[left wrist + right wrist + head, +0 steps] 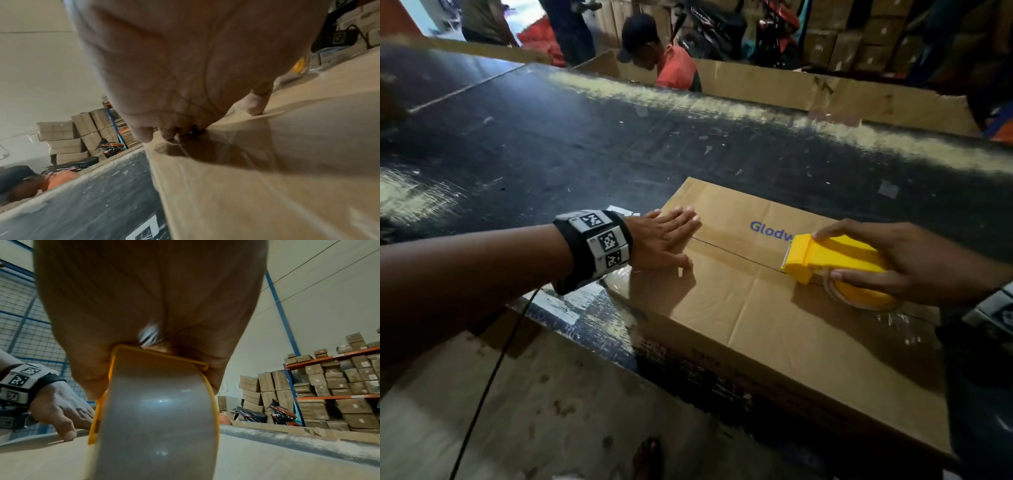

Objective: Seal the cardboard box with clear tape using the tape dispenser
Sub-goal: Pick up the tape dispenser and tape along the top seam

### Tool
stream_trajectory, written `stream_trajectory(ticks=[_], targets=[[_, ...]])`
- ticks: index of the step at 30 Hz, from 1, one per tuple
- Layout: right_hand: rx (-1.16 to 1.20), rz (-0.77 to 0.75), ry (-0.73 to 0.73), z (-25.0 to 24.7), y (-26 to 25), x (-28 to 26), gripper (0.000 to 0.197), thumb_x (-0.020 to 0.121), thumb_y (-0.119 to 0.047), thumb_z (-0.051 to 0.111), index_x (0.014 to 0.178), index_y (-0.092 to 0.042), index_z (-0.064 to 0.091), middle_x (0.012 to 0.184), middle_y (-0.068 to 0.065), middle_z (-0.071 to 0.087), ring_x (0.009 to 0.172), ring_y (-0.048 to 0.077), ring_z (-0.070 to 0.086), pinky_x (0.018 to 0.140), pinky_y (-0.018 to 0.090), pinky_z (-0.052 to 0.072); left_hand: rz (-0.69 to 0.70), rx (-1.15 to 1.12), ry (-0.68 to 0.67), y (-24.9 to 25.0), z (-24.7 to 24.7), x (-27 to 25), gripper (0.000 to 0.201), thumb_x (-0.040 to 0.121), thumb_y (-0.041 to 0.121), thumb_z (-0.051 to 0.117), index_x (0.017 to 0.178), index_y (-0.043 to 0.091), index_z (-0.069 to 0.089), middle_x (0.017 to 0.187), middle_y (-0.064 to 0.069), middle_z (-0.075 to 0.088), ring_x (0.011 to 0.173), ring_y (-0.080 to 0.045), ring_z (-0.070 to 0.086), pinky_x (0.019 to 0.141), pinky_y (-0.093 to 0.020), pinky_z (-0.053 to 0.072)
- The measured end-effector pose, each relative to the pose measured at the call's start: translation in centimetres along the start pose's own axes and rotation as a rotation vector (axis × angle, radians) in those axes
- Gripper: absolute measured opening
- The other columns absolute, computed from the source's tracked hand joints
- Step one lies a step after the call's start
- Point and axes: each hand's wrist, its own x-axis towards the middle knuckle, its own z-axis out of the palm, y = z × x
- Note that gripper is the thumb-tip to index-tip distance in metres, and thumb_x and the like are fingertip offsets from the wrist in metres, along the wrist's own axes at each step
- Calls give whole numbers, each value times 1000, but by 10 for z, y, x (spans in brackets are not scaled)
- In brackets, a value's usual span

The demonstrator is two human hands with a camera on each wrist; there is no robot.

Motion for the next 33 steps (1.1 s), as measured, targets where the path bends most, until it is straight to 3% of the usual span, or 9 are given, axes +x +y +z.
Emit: stream_trajectory(ticks=[4,7,9,16,20,23,25,29,33], targets=[[-7,-46,100,6,15,4,59,84,-64,54,138,-55,34,140,-10,52,104,10,54,69,13,41,-51,-22,15,32,-15,-5,87,99,61,24,159,12,-16,169,-11,-18,158,-24,-10,128,-45,1],[-4,-48,123,8,19,3,59,82,-68,53,137,-56,34,140,-8,55,103,12,56,69,24,45,71,-78,72,86,-23,4,90,99,60,29,159,10,-16,169,-12,-19,158,-24,-12,128,-45,2],[-3,-50,128,8,18,5,60,81,-71,51,137,-57,34,139,-6,56,102,14,57,73,29,46,57,-121,37,111,-25,15,97,96,68,29,158,11,-18,168,-11,-22,157,-24,-15,128,-44,1],[-7,-65,54,3,22,6,62,77,-73,52,135,-55,37,142,0,55,106,17,58,78,37,54,9,-138,9,118,-24,18,100,92,74,26,158,14,-19,168,-7,-25,156,-21,-19,128,-42,-1],[6,-86,51,-4,47,-31,62,76,-72,55,134,-55,40,141,-6,54,111,17,59,85,42,55,-1,-145,20,118,-23,17,103,89,78,22,158,13,-17,168,-7,-25,156,-20,-20,128,-43,0],[56,-31,91,-6,86,-87,60,78,-67,62,134,-57,45,143,-14,53,117,12,58,92,43,53,27,-126,7,117,-24,18,135,55,98,-8,158,12,-17,168,-10,-23,156,-21,-19,128,-43,1],[79,-1,120,-7,111,-126,61,77,-70,64,134,-57,47,137,-20,57,110,3,62,87,41,55,44,-104,-1,116,-23,20,149,40,101,-18,158,11,-17,168,-10,-23,156,-22,-20,128,-44,1],[115,64,134,-5,138,-172,67,71,-71,68,134,-59,49,133,-32,58,106,-9,63,81,33,58,48,-94,-13,115,-22,22,148,40,101,-18,158,12,-19,167,-10,-25,155,-22,-22,128,-45,2],[87,57,93,6,144,-170,65,70,-81,60,131,-60,50,130,-28,61,106,-4,64,84,30,56,51,-86,-30,115,-22,21,144,43,101,-16,158,13,-20,166,-9,-27,154,-20,-24,128,-39,-4]])
